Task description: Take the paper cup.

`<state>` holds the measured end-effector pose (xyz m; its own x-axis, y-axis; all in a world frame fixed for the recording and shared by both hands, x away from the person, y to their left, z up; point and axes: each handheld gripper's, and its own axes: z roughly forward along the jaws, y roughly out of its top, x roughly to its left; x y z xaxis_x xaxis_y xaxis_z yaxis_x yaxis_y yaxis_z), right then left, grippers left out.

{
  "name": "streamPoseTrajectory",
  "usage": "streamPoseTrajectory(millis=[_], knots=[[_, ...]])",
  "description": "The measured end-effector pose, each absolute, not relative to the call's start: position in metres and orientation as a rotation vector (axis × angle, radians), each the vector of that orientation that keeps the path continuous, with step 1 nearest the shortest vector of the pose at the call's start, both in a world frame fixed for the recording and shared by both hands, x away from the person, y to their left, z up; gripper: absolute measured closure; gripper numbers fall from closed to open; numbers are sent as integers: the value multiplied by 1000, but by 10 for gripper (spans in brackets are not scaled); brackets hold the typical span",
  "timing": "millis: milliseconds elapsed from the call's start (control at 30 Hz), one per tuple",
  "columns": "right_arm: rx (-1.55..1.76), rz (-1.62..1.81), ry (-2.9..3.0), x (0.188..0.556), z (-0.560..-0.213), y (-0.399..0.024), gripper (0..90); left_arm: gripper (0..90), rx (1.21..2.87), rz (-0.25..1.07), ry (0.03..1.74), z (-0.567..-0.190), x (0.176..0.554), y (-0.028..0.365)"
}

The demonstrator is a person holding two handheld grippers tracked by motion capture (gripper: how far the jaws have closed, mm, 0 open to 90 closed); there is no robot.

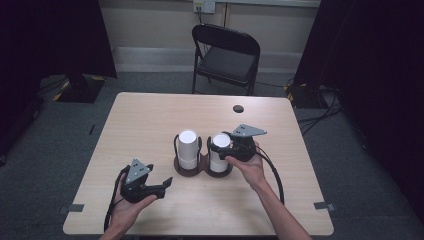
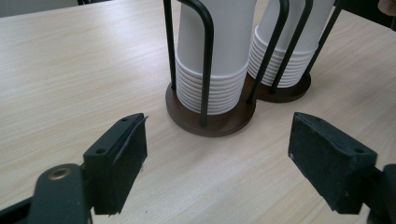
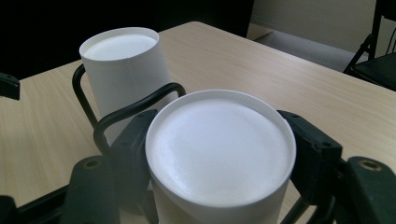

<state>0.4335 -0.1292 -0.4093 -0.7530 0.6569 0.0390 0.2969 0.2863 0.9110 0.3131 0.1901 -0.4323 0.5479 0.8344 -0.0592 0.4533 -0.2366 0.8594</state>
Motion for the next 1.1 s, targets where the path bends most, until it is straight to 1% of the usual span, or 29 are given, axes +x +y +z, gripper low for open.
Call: streamPoseTrajectory(millis=[233,700,767,1100], knots=[[868,1487,2185,433,-403,-131,329,201,1867,503,1048,-433,314,191],[892,1507,2143,429,-390,-134,331,212,1863,527,1040,-430,311,186],[890,1526,2134,429,-385,-135,331,227,1869,541,1030,-429,310,184],[877,1550,2109,429,-368,-134,332,214,1868,509,1018,-428,310,184]])
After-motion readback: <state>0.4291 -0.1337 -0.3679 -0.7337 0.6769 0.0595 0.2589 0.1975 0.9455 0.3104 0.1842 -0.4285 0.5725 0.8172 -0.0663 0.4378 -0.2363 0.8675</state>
